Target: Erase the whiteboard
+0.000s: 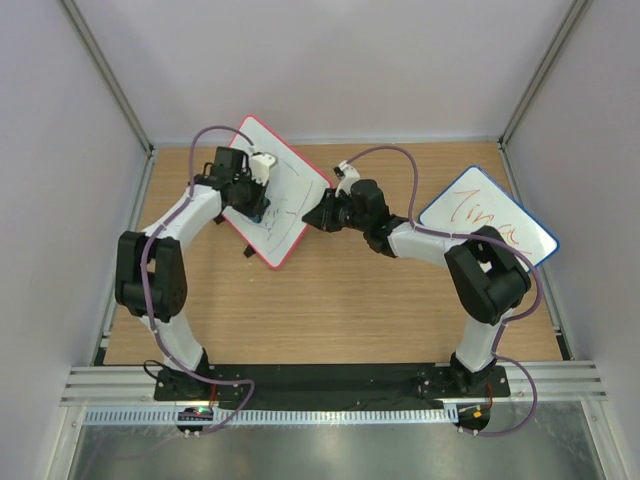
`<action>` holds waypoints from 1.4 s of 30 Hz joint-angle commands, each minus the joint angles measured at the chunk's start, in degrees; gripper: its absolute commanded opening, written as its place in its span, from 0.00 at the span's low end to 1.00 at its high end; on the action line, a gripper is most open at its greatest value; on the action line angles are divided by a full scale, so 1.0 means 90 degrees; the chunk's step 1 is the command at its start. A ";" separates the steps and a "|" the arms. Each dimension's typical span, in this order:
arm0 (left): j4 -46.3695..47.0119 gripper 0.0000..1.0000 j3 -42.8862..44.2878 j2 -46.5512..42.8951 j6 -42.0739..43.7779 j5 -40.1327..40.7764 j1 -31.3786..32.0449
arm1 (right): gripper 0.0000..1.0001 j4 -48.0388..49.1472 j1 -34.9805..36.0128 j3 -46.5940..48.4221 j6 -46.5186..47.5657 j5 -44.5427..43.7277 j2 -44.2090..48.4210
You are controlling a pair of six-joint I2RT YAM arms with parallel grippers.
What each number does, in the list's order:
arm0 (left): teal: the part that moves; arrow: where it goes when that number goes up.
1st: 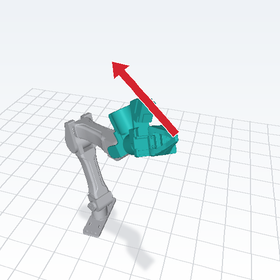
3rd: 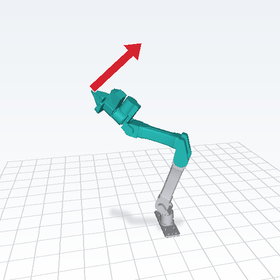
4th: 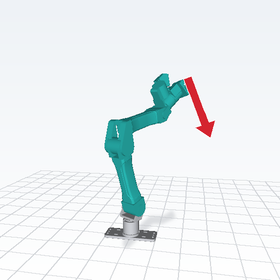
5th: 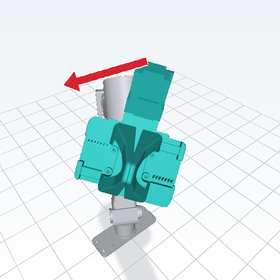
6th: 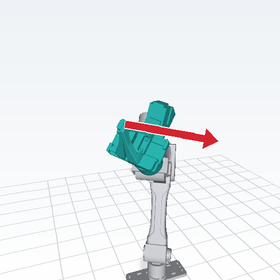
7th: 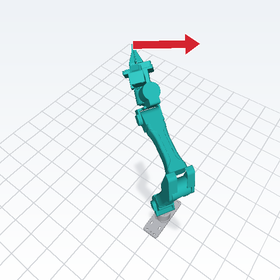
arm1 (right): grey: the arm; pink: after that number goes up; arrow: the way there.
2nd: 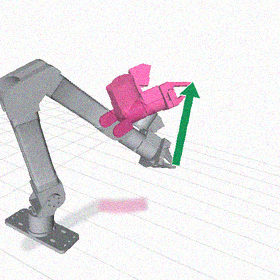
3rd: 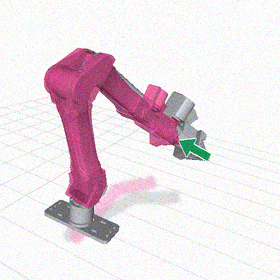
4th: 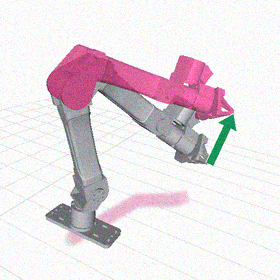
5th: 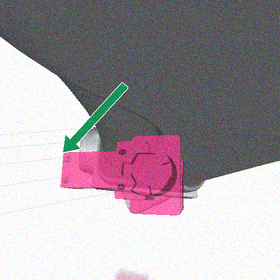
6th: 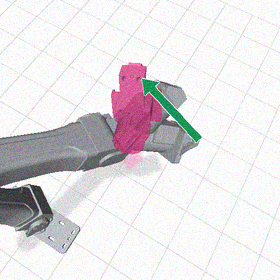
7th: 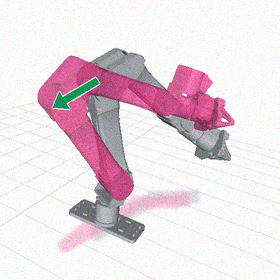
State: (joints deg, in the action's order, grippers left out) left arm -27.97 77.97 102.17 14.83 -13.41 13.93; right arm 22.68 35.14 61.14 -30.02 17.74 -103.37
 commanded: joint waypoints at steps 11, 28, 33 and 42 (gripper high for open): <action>-0.0330 0.00 0.1491 0.1820 -0.1189 -0.0834 -0.1918 | 0.01 -0.0576 0.0256 -0.0046 0.1285 0.0217 0.0079; -0.0117 0.00 0.0372 0.1169 -0.1072 -0.1450 -0.0790 | 0.01 -0.0752 0.0285 0.0091 0.1382 0.0148 0.0119; 0.0060 0.00 -0.0508 0.0475 -0.1062 -0.1440 0.0403 | 0.01 -0.0762 0.0305 0.0149 0.1363 0.0168 0.0089; 0.0012 0.00 -0.0685 0.0230 -0.1053 -0.1118 0.1020 | 0.01 -0.0742 0.0325 0.0013 0.1343 0.0100 0.0158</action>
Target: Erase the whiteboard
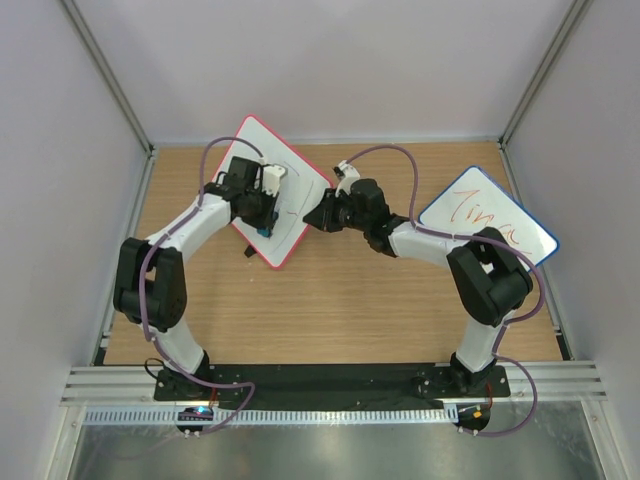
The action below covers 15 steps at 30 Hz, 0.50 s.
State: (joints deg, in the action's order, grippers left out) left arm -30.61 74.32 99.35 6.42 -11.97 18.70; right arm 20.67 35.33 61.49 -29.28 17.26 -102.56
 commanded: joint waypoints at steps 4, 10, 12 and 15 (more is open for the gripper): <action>0.0305 0.00 -0.0241 0.0455 -0.0059 -0.1200 -0.0006 | 0.01 -0.0509 0.0303 -0.0016 0.1261 0.0153 0.0068; 0.0257 0.00 0.0422 0.0835 -0.0010 -0.0800 -0.1429 | 0.01 -0.0499 0.0322 -0.0007 0.1261 0.0163 0.0058; 0.0208 0.00 0.0937 0.1186 -0.0068 -0.0731 -0.1744 | 0.01 -0.0480 0.0322 -0.0007 0.1251 0.0153 0.0058; 0.0120 0.00 0.1447 0.1548 -0.0137 -0.0886 -0.2048 | 0.01 -0.0499 0.0322 0.0023 0.1271 0.0153 0.0029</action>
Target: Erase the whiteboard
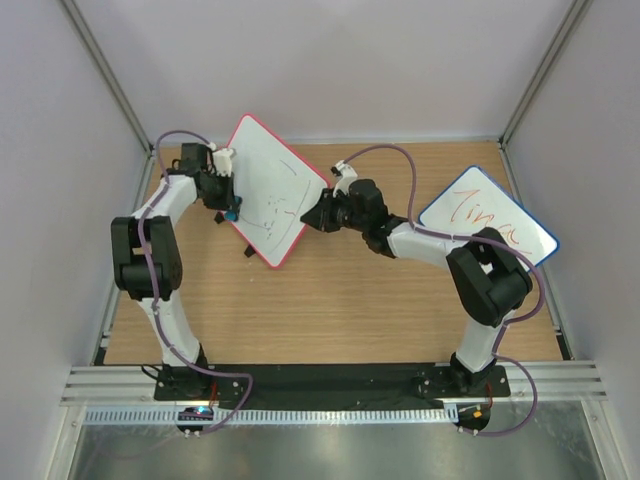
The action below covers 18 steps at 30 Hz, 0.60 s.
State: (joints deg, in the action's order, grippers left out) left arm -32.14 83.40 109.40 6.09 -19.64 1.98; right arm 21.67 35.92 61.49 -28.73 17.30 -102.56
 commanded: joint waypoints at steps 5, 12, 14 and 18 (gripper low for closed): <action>0.0466 0.00 0.0977 0.0841 -0.0023 0.0005 -0.0435 | 0.01 -0.0650 0.0257 0.0052 0.1220 0.0129 0.0019; 0.0495 0.00 0.1847 0.1437 -0.0041 0.0307 -0.0698 | 0.01 -0.0748 0.0257 0.0032 0.1268 0.0070 0.0097; 0.0495 0.00 0.2022 0.1486 -0.0110 0.0259 -0.0786 | 0.01 -0.0758 0.0266 0.0042 0.1278 0.0060 0.0087; 0.0485 0.00 0.2199 0.1681 -0.0071 0.0433 -0.0893 | 0.01 -0.0738 0.0257 0.0062 0.1259 0.0060 0.0058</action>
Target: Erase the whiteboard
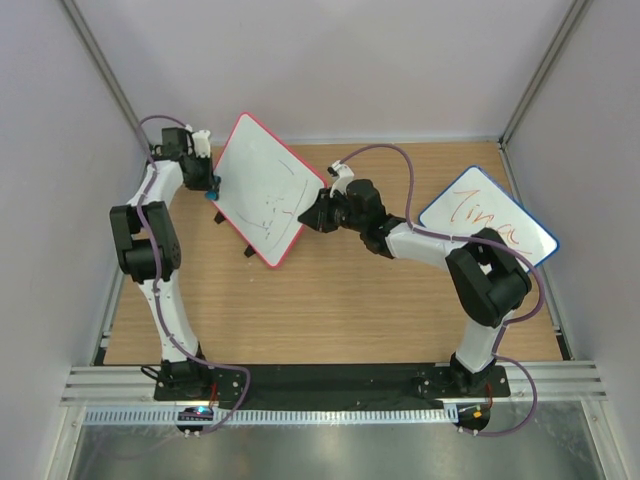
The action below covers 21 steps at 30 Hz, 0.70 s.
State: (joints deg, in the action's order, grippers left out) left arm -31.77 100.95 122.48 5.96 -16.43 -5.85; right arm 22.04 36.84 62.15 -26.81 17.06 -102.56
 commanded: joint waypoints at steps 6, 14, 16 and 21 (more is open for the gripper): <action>0.0327 0.00 -0.0023 0.0298 -0.0115 -0.0312 -0.0005 | 0.01 -0.0770 0.0165 -0.0011 0.1055 0.0087 0.0048; 0.0346 0.00 -0.1079 -0.0385 -0.0144 -0.1093 0.1008 | 0.01 -0.0750 0.0184 -0.0021 0.1045 0.0058 0.0029; 0.0346 0.00 -0.1283 -0.0463 -0.0115 -0.1299 0.1196 | 0.01 -0.0760 0.0184 -0.0030 0.1055 0.0048 0.0038; 0.0337 0.01 -0.1441 -0.0464 -0.0290 -0.1807 0.1411 | 0.01 -0.0779 0.0174 -0.0021 0.1065 0.0038 0.0077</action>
State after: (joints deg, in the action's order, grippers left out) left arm -26.79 90.59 115.74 6.42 -16.23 0.01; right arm 21.39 36.91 62.17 -28.64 16.97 -102.10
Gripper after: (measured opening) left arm 0.077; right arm 0.180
